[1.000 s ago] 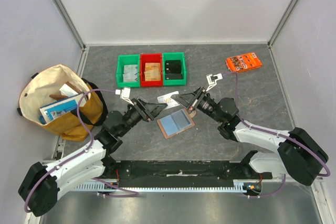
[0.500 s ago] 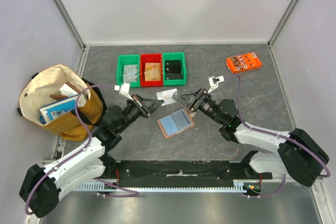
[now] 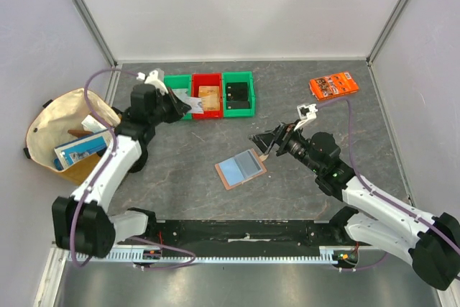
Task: Take the credit cards out of the card holder
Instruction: Place the credit card in the storage box.
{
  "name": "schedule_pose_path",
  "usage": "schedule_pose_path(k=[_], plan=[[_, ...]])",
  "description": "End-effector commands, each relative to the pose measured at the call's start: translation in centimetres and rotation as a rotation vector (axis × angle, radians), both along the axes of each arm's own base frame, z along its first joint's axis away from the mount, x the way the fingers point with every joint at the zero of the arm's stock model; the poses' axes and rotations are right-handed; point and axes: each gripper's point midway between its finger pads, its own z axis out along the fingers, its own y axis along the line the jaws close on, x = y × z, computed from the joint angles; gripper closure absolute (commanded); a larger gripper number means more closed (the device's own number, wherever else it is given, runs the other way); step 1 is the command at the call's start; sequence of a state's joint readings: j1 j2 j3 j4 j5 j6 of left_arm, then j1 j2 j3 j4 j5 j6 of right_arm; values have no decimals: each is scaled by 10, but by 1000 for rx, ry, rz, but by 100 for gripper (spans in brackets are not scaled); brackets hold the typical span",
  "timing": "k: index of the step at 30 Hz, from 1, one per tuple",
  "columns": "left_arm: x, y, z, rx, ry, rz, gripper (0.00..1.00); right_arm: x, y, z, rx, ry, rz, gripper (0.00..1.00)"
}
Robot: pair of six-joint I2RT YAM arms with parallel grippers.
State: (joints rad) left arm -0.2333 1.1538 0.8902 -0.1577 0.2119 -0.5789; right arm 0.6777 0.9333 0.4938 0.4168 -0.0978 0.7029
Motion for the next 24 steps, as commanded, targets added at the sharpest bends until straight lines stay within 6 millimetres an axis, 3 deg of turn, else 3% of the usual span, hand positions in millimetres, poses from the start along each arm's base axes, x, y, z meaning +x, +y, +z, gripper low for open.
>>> schedule_pose_path(k=[1,6,12,16,24], plan=[[22,42,1,241,51,-27,98,1,-10,-6,-141,-59,-10,3],[58,77,-2,356,98,11,98,-3,-13,-15,-192,-74,4,3],[98,102,-31,464,186,38,98,-7,-14,-21,-224,-79,28,2],[122,104,-47,478,212,40,98,-10,-12,-28,-235,-70,50,2],[155,84,-77,389,228,-19,98,-12,-8,-32,-228,-55,73,2]])
